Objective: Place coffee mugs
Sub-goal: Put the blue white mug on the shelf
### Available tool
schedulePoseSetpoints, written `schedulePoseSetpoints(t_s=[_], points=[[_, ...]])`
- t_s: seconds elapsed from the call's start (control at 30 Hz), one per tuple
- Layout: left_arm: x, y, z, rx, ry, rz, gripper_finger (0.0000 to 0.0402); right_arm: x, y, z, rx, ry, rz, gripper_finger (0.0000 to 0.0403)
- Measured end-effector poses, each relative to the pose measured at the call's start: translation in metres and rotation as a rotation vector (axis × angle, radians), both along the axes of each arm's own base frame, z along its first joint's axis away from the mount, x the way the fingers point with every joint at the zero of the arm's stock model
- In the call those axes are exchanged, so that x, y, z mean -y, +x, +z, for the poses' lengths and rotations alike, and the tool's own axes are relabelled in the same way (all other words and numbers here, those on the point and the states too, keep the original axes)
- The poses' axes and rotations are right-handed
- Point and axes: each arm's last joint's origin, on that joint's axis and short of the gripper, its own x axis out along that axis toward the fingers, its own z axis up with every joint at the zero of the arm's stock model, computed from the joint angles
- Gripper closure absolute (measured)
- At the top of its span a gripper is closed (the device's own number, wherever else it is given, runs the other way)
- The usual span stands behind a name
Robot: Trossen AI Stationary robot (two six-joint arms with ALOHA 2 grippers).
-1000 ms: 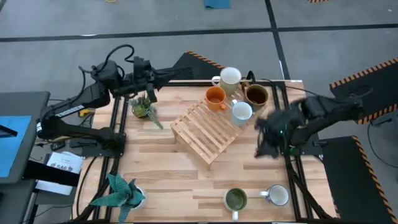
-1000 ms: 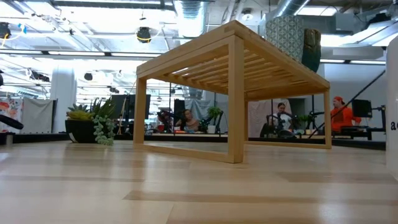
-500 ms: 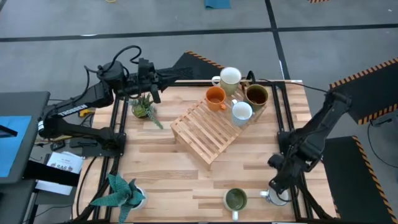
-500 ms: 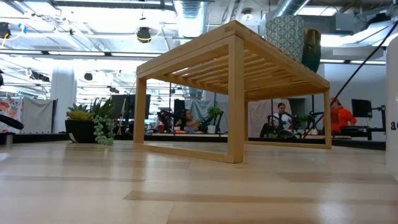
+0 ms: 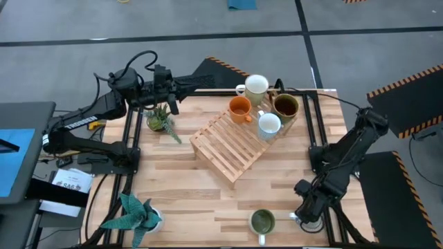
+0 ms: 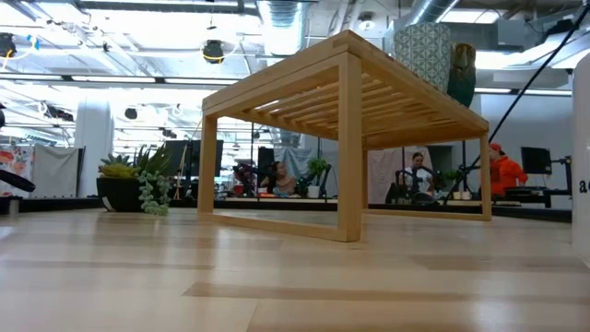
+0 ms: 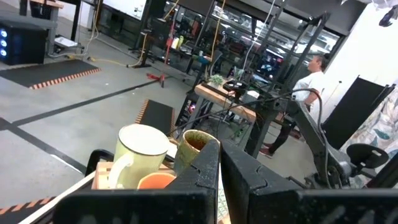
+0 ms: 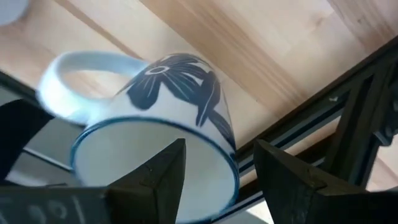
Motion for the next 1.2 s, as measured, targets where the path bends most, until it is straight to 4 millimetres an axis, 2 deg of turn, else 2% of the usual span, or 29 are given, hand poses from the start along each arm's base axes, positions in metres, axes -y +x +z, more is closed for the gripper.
schedulePoseSetpoints(t_s=[0.13, 0.2, 0.27, 0.37, 0.43, 0.57, 0.67, 0.77, 0.93, 1.1, 1.2], points=[[0.000, 0.000, 0.000, 0.000, 0.000, 0.000, 0.0401, -0.003, 0.004, -0.010, -0.029, -0.032, 0.004, 0.0193], [0.000, 0.000, 0.000, 0.001, 0.000, 0.001, 0.0401, -0.004, 0.005, -0.012, -0.044, -0.032, 0.005, 0.0213], [0.000, 0.000, 0.000, 0.001, -0.001, 0.008, 0.0401, -0.004, 0.006, -0.011, -0.050, -0.025, 0.004, 0.0257], [0.000, 0.000, 0.000, 0.001, -0.001, 0.009, 0.0401, -0.002, 0.008, -0.003, -0.022, -0.010, 0.021, 0.0359], [0.000, 0.000, 0.000, 0.000, 0.001, 0.009, 0.0401, 0.001, 0.012, 0.008, 0.023, 0.020, 0.034, 0.0362], [0.000, 0.000, -0.001, -0.006, 0.000, 0.009, 0.0401, 0.020, 0.019, 0.048, 0.135, 0.058, 0.066, 0.0362], [0.000, 0.000, 0.000, -0.005, 0.000, 0.009, 0.0401, 0.042, 0.025, 0.091, 0.282, 0.098, 0.091, 0.0362], [0.000, 0.000, -0.001, -0.006, 0.000, 0.009, 0.0401, 0.065, 0.037, 0.140, 0.510, 0.125, 0.083, 0.0362], [0.000, 0.000, -0.001, -0.006, 0.000, 0.010, 0.0401, 0.104, 0.072, 0.208, 0.878, -0.057, 0.068, 0.0362], [0.000, 0.000, -0.001, -0.006, 0.000, 0.010, 0.0401, 0.139, 0.116, 0.245, 1.000, -0.321, 0.105, 0.0362], [0.000, 0.000, -0.001, -0.006, -0.001, 0.011, 0.0401, 0.164, 0.137, 0.251, 0.958, -0.443, 0.070, 0.0362]])
